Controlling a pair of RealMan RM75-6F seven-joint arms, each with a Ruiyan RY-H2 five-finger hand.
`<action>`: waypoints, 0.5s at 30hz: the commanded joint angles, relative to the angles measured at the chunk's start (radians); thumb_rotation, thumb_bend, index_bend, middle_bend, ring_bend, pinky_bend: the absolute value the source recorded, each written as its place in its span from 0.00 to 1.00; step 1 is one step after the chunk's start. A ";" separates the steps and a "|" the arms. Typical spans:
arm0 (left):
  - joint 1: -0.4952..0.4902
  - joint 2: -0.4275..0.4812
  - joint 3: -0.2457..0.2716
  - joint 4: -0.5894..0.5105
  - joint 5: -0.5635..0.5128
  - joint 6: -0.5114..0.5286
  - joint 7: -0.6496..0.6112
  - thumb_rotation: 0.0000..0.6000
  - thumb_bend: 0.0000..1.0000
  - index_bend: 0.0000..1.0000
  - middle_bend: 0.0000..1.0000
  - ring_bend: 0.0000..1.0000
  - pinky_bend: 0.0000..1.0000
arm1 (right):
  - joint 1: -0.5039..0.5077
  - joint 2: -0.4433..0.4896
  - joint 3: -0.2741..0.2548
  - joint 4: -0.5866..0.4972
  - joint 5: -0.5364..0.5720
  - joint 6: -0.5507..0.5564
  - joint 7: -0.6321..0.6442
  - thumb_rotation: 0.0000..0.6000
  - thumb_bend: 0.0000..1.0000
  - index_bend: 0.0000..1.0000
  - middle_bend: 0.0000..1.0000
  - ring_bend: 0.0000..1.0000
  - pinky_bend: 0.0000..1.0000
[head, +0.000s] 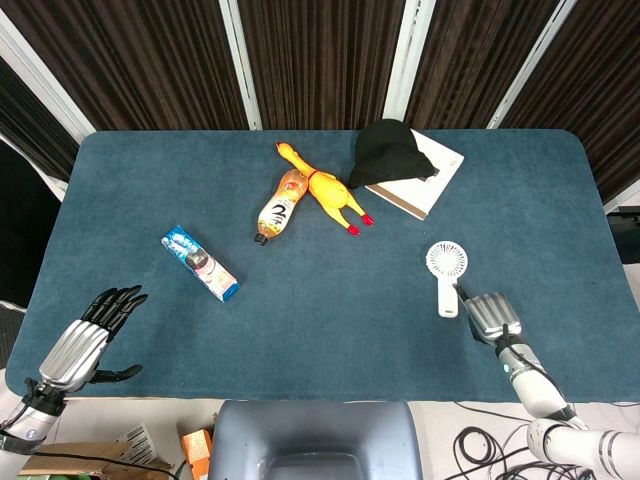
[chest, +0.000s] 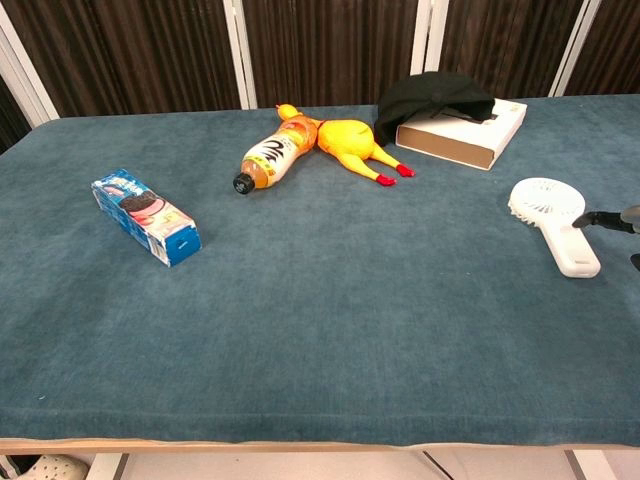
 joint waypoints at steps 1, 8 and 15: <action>0.000 -0.001 0.000 0.000 0.002 0.002 0.001 1.00 0.00 0.00 0.00 0.00 0.07 | -0.001 0.000 -0.001 0.003 -0.001 -0.001 0.003 1.00 0.71 0.05 0.99 0.87 1.00; 0.001 0.000 0.002 -0.002 0.001 0.000 0.006 1.00 0.00 0.00 0.00 0.00 0.07 | -0.005 0.000 -0.002 0.004 -0.016 0.005 0.015 1.00 0.71 0.05 0.99 0.87 1.00; 0.002 0.003 0.003 -0.005 -0.003 -0.003 0.006 1.00 0.00 0.00 0.00 0.00 0.07 | 0.002 -0.005 0.000 0.009 -0.009 -0.003 0.008 1.00 0.71 0.03 0.99 0.87 1.00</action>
